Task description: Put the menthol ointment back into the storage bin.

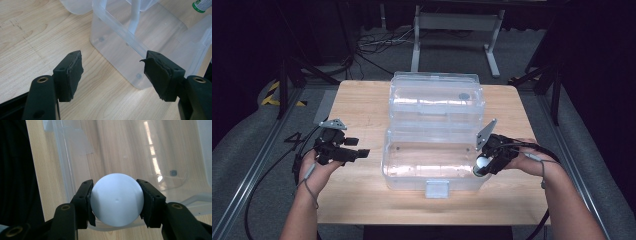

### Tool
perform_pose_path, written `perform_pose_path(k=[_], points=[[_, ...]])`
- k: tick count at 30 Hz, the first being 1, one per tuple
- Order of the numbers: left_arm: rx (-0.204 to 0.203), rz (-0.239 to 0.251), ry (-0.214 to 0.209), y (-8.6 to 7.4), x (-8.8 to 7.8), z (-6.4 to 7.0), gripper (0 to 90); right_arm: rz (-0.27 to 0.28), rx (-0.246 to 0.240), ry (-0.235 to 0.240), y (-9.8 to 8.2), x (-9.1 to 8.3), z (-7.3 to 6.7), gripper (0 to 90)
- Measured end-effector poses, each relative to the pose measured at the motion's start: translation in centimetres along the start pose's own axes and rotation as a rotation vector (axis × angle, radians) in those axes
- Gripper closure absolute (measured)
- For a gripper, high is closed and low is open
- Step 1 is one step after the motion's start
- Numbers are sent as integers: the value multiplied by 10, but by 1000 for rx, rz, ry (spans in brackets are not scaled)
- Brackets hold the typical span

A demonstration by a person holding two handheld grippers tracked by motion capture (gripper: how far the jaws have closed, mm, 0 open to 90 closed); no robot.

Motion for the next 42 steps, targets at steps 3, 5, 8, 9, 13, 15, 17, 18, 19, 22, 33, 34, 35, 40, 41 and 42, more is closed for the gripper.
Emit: perform_pose_path(k=[3, 5, 8, 9, 13, 15, 17, 18, 19, 22, 33, 34, 35, 40, 41, 42], points=[[0, -2, -1, 0, 0, 0, 314, -6, 3, 2, 0, 4, 0, 504], [0, -2, -1, 0, 0, 0, 314, -12, -2, 3, 0, 6, 1, 504], [1, -1, -1, 0, 0, 0, 314, -20, 4, 9, 0, 9, 1, 504], [3, 0, 0, 0, 0, 0, 314, -22, 1, 10, 0, 10, 1, 504], [4, 0, -1, 0, 0, 0, 314, -32, 7, 13, 0, 13, 1, 504], [3, 0, -1, 0, 0, -1, 314, -41, 5, 18, 0, 15, 2, 504], [-1, -1, -1, -1, 0, 0, 314, -51, 7, 20, 0, 16, 2, 504], [-1, -1, -1, -1, 0, -1, 314, -48, -4, 19, 0, 18, 2, 504], [-2, -2, -1, -1, 0, 0, 314, -50, 1, 20, 1, 18, 2, 504], [-2, -3, -2, -1, 1, -1, 314, -62, -1, 23, 0, 21, 3, 504], [-4, -5, -1, -2, 1, -2, 314, -93, 12, 25, 0, 30, 5, 503], [-3, -5, -2, -2, 1, -2, 314, -95, 11, 22, 0, 30, 5, 503], [-4, -7, -4, -2, 1, -1, 314, -92, 4, 21, 1, 31, 6, 504], [1, -11, 3, -2, 2, -2, 313, -111, 7, 25, 0, 33, 5, 503], [-2, -12, 1, -2, 2, -1, 313, -114, 4, 24, 0, 34, 5, 503], [0, -11, 0, -2, 2, -2, 313, -118, 7, 23, 0, 34, 5, 503]])
Point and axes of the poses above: each handheld gripper's, and its own axes: x roughly forward along the jaws, y roughly out of its top, z roughly to its right, the point moved 5 cm from there along x, roughly forward along the jaws, and after that the axes turned 2 degrees about -z, right-handed, at the moved point
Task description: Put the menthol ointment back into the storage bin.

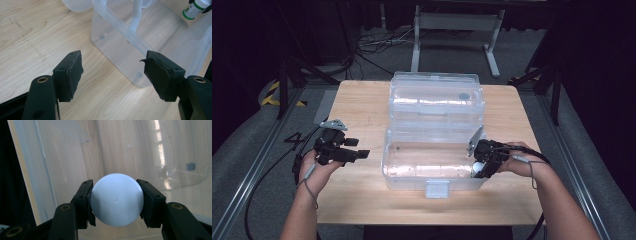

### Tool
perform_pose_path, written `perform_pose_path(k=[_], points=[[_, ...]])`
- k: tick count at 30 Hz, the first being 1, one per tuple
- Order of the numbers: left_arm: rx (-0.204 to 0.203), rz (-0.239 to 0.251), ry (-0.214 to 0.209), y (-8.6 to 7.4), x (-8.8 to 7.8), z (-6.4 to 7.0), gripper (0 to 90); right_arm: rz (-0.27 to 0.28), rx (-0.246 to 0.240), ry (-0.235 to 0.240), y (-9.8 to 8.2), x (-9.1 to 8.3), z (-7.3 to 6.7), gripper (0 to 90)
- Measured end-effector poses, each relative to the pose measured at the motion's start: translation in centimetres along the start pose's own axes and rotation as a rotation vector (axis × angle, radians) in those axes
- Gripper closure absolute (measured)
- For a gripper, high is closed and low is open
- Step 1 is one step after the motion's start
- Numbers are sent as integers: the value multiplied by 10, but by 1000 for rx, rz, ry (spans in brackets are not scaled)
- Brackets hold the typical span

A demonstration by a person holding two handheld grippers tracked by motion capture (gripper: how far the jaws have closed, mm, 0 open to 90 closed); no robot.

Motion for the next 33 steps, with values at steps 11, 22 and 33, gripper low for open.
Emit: perform_pose_path(k=[11, 22, 33], points=[[2, -1, 2, 0, 0, -1, 310, -25, -16, -10, 1, 6, 2, 502], [1, -3, 2, 0, 1, -1, 308, -49, -16, -5, 2, 9, 3, 502], [-3, -2, 1, -1, 0, 0, 308, -49, -14, 39, 2, 10, 3, 500]])
Point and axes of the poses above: each handheld gripper's, and its own axes: x roughly forward along the jaws, y roughly out of its top, z roughly to its right, the point moved 5 cm from there along x, roughly forward along the jaws, and after that the axes turned 2 degrees about -z, right-handed, at the moved point
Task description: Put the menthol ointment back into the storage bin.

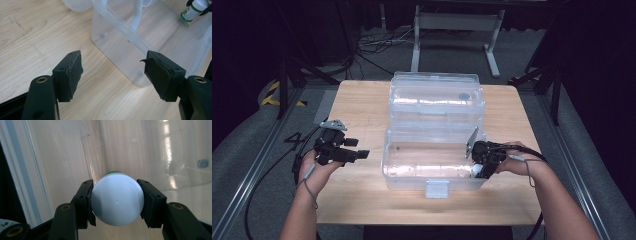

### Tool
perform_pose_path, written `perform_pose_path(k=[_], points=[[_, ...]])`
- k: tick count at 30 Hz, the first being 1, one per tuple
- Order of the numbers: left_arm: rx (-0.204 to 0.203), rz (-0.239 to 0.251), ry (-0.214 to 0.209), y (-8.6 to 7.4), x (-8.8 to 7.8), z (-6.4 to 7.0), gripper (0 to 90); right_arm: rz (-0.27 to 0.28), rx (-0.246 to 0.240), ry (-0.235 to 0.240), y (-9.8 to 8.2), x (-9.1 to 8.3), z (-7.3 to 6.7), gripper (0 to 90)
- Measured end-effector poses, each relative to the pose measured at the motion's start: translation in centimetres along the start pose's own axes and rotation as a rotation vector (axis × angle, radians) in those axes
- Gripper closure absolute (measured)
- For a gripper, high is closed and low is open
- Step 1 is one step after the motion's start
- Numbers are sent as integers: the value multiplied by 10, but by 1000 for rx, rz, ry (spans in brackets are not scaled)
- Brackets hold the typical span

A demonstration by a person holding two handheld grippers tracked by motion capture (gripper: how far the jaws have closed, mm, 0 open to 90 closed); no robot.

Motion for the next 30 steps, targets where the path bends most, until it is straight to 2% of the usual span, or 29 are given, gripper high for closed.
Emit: perform_pose_path(k=[4, 16, 19, 21, 22, 23, 24, 27, 29, 30], points=[[-2, -2, -1, 0, 0, 0, 308, -6, 2, 7, 0, -1, 0, 498], [4, -2, -1, 0, 0, 1, 308, 24, 2, 2, 0, -2, 0, 443], [2, -1, -4, 0, 0, 2, 308, 51, 12, -1, -1, -7, 1, 430], [2, 1, -5, 0, 0, 2, 309, 90, 31, -11, -1, -13, 1, 430], [3, 1, -7, 1, 0, 2, 309, 90, 31, -11, -1, -13, 1, 430], [8, 3, -9, 1, 0, 3, 310, 115, 36, -23, 0, -17, 2, 424], [8, 3, -9, 1, 0, 3, 311, 115, 36, -23, 0, -17, 2, 424], [10, 10, -14, 2, 0, 3, 316, 162, 52, -35, 1, -23, 3, 418], [4, 17, -25, 3, 0, 4, 325, 213, 69, -40, 3, -29, 4, 404], [4, 17, -25, 3, 0, 4, 333, 213, 69, -40, 3, -29, 4, 404]])
Point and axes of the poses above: each handheld gripper's, and its own axes: x roughly forward along the jaws, y roughly out of its top, z roughly to its right, the point moved 5 cm from there along x, roughly forward along the jaws, and after that the axes turned 2 degrees about -z, right-handed, at the moved point
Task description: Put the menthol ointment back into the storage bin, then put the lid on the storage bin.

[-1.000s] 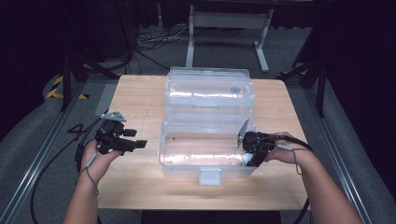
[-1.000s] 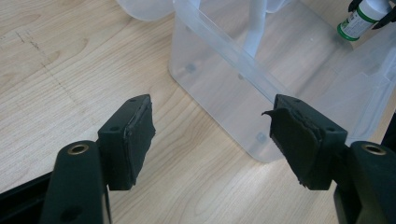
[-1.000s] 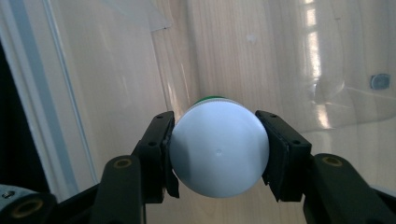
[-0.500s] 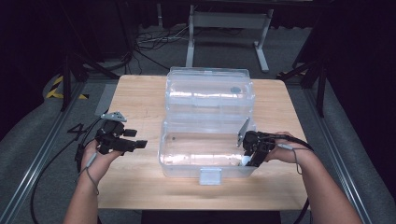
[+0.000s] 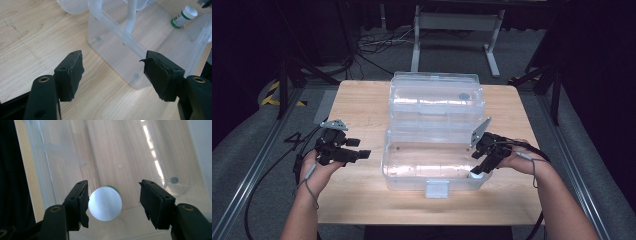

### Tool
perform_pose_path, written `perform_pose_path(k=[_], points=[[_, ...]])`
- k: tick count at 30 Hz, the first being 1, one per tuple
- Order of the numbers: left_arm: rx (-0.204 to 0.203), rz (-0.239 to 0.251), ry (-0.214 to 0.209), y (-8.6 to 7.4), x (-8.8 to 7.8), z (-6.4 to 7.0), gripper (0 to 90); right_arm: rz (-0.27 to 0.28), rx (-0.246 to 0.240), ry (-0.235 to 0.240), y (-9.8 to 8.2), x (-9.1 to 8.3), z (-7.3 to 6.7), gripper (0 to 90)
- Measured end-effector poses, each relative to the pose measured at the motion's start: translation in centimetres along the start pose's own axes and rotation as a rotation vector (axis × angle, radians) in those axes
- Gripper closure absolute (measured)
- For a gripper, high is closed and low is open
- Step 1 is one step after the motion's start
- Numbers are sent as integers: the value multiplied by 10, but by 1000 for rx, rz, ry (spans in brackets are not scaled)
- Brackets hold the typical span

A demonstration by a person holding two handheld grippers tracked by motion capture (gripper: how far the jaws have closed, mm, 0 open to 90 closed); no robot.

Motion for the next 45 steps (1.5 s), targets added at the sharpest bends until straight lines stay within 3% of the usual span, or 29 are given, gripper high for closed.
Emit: perform_pose_path(k=[6, 15, 23, 33, 38, 42, 45], points=[[14, 15, -27, 2, -2, 4, 404, 96, 11, -17, 1, -14, 0, 392], [36, 13, -72, 8, -1, 18, 413, 207, 4, -42, 6, -38, -5, 388], [36, 24, -86, 10, -1, 19, 402, 278, 12, -65, 14, -55, -6, 389], [27, 29, -84, 8, -2, 19, 394, 349, 36, -109, 36, -73, 6, 340], [31, 28, -85, 6, -3, 20, 395, 407, 57, -126, 51, -76, 12, 309], [29, 29, -83, 4, -5, 22, 395, 441, 66, -111, 59, -77, 16, 277], [19, 36, -95, 3, -6, 23, 388, 455, 92, -139, 66, -77, 26, 264]])
Point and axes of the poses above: each handheld gripper's, and its own axes: x roughly forward along the jaws, y roughly out of its top, z roughly to its right, the point moved 5 cm from there along x, roughly forward along the jaws, and after that the axes turned 2 degrees about -z, right-handed, at the moved point
